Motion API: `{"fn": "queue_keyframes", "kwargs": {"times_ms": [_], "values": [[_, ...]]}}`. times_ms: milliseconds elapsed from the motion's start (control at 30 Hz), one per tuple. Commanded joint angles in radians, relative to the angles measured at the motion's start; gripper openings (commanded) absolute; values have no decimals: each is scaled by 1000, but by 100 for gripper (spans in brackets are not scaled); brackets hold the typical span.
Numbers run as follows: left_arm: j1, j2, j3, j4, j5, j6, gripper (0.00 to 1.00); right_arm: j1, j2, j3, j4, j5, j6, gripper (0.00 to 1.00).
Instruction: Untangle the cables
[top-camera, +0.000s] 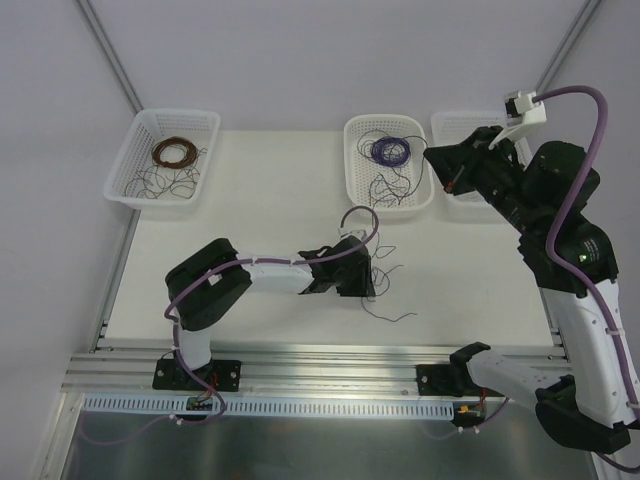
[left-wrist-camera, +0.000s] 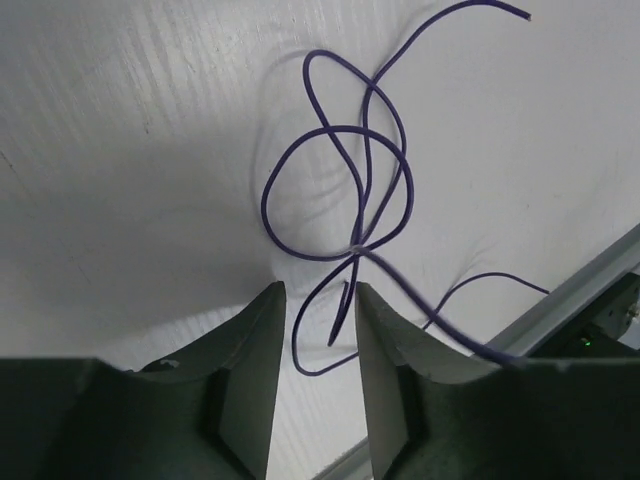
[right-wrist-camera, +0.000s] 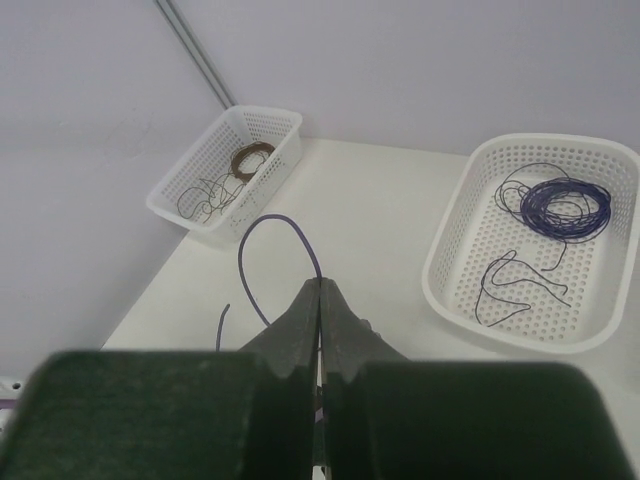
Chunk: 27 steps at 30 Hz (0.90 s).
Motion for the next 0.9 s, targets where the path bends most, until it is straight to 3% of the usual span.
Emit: {"fn": "queue_keyframes", "kwargs": {"times_ms": [0,133,233,367,667,867], "values": [[-2,12,12,7,-38,-28,32,4,-35,58,50,41,-9,1],[32,-24,-34,-42,-91,-30,14,2,-61,64,23,123,-47,1],[73,-75,-88,-83,-111,-22,8,2,-79,78,-17,208,-117,1],[219,-181,-183,-165,-120,-24,0,2,-102,97,-53,300,-174,1],[541,-372,-346,-257,-134,64,0,1,-145,170,-114,469,-279,1],[707,-390,-361,-318,-131,95,0,2,-177,174,-138,554,-302,1]]}}
